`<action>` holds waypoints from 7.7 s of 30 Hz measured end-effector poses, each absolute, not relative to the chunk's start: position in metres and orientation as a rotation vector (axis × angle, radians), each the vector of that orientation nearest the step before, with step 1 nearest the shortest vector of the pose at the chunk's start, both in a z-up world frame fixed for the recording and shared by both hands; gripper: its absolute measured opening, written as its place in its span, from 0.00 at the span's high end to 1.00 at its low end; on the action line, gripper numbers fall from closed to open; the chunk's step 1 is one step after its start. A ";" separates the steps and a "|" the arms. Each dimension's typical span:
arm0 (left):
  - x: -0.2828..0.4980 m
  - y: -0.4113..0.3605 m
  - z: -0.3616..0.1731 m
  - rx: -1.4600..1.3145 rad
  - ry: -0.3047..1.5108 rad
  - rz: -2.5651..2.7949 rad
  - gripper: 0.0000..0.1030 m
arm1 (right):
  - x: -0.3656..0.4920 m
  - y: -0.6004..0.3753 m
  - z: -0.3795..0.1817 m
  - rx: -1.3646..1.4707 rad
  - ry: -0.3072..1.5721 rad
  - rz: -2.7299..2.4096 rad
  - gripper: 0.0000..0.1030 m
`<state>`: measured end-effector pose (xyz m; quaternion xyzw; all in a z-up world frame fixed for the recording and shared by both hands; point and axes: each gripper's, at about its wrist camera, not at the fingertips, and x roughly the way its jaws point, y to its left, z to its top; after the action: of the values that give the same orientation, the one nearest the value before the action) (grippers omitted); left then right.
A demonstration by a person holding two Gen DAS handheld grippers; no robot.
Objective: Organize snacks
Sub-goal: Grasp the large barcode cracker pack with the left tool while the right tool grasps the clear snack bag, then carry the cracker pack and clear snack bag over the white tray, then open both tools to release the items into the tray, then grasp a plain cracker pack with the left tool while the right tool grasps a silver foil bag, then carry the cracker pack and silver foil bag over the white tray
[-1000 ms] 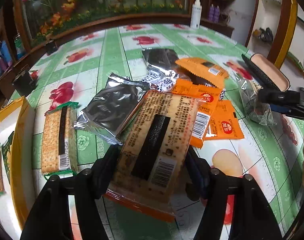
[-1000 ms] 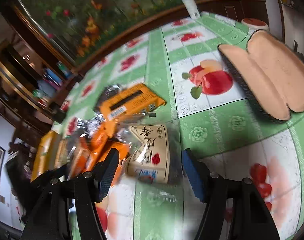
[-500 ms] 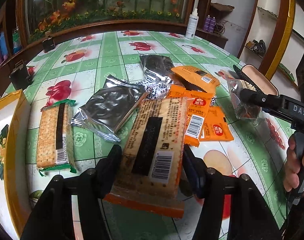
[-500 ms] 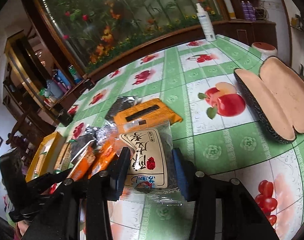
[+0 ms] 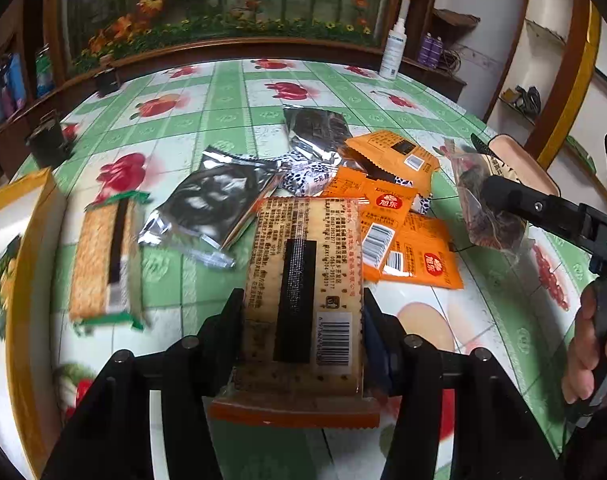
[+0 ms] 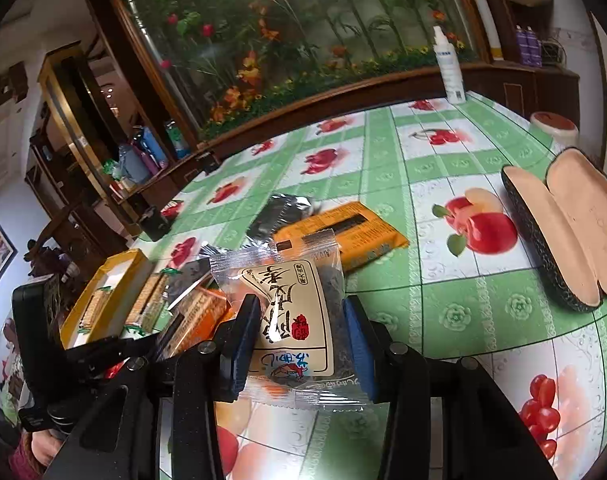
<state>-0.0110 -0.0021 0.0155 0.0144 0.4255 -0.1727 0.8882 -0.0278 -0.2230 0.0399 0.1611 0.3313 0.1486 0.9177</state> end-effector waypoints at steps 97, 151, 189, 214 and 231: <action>-0.116 0.269 0.039 -0.111 0.787 0.128 0.37 | -0.071 0.088 0.058 0.049 0.808 0.862 0.50; 0.071 0.058 0.018 0.072 1.105 -0.094 0.55 | 0.031 -0.150 0.049 0.614 0.710 0.492 0.50; -0.026 0.062 0.021 -0.030 0.953 -0.169 0.56 | 0.023 -0.090 0.032 0.065 0.826 0.318 0.39; -0.049 0.144 0.087 -0.143 0.793 -0.066 0.55 | 0.012 -0.048 0.058 0.161 0.782 0.506 0.39; -0.053 0.237 0.055 -0.270 0.865 0.069 0.55 | 0.049 0.105 0.080 0.032 0.862 0.697 0.39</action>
<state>-0.0529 0.2369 0.0551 -0.1302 0.4176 0.0335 0.8986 0.0486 0.1055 0.0804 0.0151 0.4091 0.3308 0.8503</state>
